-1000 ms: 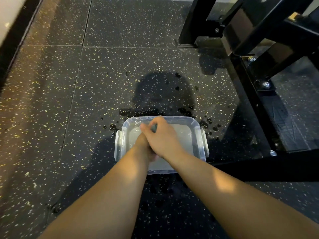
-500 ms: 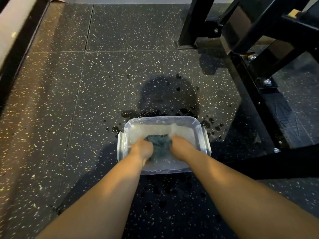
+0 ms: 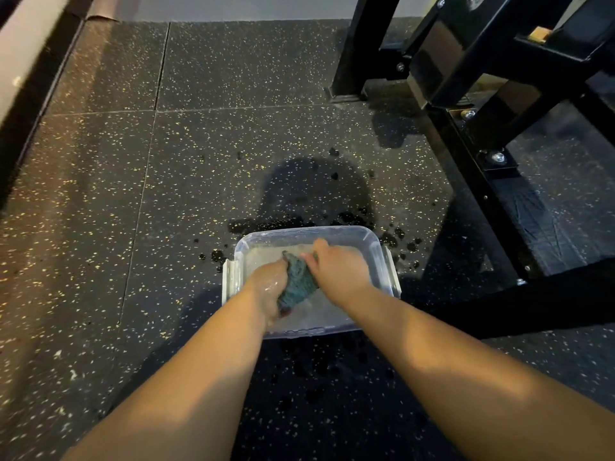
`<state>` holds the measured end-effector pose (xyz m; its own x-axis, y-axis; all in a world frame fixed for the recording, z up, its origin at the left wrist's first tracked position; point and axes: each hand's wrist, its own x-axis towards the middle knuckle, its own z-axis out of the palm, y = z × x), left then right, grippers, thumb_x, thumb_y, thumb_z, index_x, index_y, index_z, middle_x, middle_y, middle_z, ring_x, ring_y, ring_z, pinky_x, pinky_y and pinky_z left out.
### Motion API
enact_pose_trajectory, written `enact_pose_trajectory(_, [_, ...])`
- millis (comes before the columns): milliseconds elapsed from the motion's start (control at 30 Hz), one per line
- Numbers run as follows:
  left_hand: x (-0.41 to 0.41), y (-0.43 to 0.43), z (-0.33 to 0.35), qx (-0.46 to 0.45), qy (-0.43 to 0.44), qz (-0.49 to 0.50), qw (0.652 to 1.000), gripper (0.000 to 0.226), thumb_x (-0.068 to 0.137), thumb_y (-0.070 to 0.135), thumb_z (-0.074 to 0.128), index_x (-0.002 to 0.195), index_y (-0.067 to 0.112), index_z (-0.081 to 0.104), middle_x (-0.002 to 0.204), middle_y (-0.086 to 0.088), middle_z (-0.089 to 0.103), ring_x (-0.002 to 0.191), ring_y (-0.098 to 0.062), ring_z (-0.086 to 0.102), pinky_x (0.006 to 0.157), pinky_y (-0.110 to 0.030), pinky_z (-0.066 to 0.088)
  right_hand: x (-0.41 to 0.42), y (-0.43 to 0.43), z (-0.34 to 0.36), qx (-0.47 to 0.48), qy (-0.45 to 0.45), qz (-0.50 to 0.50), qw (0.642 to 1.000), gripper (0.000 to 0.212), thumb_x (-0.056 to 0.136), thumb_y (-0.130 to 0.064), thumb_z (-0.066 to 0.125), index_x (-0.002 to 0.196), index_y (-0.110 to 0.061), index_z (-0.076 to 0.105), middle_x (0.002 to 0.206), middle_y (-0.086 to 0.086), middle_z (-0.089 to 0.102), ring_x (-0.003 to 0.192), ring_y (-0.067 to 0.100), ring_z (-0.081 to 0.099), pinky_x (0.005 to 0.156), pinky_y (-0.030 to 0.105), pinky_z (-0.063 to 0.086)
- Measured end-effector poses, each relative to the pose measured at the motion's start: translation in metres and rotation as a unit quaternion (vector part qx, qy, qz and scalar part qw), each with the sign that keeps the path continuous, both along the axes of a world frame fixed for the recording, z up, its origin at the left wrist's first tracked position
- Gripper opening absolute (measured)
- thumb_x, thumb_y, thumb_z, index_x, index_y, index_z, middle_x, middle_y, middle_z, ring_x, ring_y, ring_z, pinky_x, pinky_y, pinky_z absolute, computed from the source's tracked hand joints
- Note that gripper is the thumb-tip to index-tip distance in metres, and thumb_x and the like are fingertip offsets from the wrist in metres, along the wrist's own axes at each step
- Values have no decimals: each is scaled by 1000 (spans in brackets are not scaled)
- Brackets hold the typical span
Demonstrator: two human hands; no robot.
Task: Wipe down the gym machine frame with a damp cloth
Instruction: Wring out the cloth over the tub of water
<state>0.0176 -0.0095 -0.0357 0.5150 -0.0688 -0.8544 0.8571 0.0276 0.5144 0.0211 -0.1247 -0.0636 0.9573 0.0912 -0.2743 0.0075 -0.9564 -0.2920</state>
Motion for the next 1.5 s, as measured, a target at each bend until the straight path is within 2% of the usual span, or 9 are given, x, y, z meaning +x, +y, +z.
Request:
enact_pose_trajectory(67, [-3, 3, 0, 160, -64, -213, 962, 42, 103, 29, 31, 110, -2, 58, 94, -16, 67, 80, -25, 65, 61, -28, 51, 3, -16, -15, -41, 52, 39, 997, 41, 105, -37, 29, 127, -6, 44, 123, 14, 54, 110, 30, 54, 79, 37, 45])
enact_pose_trajectory(200, [1, 11, 9, 397, -134, -555, 718, 39, 95, 30, 51, 123, 3, 53, 98, -9, 59, 95, -25, 57, 81, -30, 45, 2, -26, -25, -92, 199, 120, 968, 38, 101, -16, 43, 137, -2, 41, 136, 21, 46, 116, 32, 51, 94, 39, 43])
enact_pose_trajectory(267, [3, 4, 9, 409, -184, -535, 716, 63, 80, 29, 71, 134, 9, 44, 105, -5, 56, 102, -23, 56, 82, -28, 46, 10, -21, -3, -74, 186, 133, 971, 30, 97, -15, 50, 126, -9, 56, 121, 14, 60, 99, 26, 58, 83, 32, 48])
enact_pose_trajectory(367, [5, 4, 1, 221, -238, -385, 864, 89, 64, 26, 85, 139, 19, 36, 128, -3, 53, 120, -23, 50, 95, -30, 42, 24, -14, 56, 76, 137, 107, 982, 23, 89, -30, 66, 108, -17, 61, 99, 1, 64, 76, 16, 60, 64, 25, 48])
enact_pose_trajectory(533, [1, 5, -10, 96, -266, -206, 937, 13, 80, 19, 72, 91, 18, 64, 83, 1, 68, 80, -14, 62, 74, -21, 48, 25, -23, 114, 263, 82, 48, 960, 31, 88, -30, 68, 115, -23, 56, 97, -7, 59, 61, 7, 54, 49, 16, 45])
enact_pose_trajectory(933, [5, -5, -36, 477, -259, -606, 582, 36, 91, 17, 46, 127, 21, 45, 123, -11, 55, 113, -29, 52, 89, -34, 42, -10, -20, 1, -107, 281, 154, 941, 33, 99, -18, 48, 128, -6, 57, 127, 14, 57, 112, 30, 55, 90, 33, 43])
enact_pose_trajectory(1067, [33, -9, 27, 391, -340, -562, 645, 40, 81, 16, 59, 118, 24, 46, 110, -3, 57, 98, -21, 53, 72, -27, 41, 5, -32, 35, 66, 225, 80, 969, 54, 84, -33, 72, 128, -15, 48, 124, 6, 52, 115, 23, 49, 93, 28, 44])
enact_pose_trajectory(1300, [42, 2, 114, 218, -475, -417, 744, 34, 71, 6, 69, 95, 29, 59, 96, 11, 65, 85, -6, 62, 75, -20, 51, 9, -30, 64, 514, 223, -46, 827, 35, 81, 7, 69, 105, -14, 55, 89, 1, 65, 78, 10, 65, 72, 21, 56])
enact_pose_trajectory(1500, [34, 27, 75, -6, -303, -130, 944, 25, 83, -15, 55, 89, 9, 57, 96, -15, 61, 70, -14, 64, 69, -21, 56, 21, -17, 72, 612, 135, -209, 751, 39, 83, 9, 52, 110, -18, 50, 102, 14, 56, 80, 22, 53, 60, 30, 37])
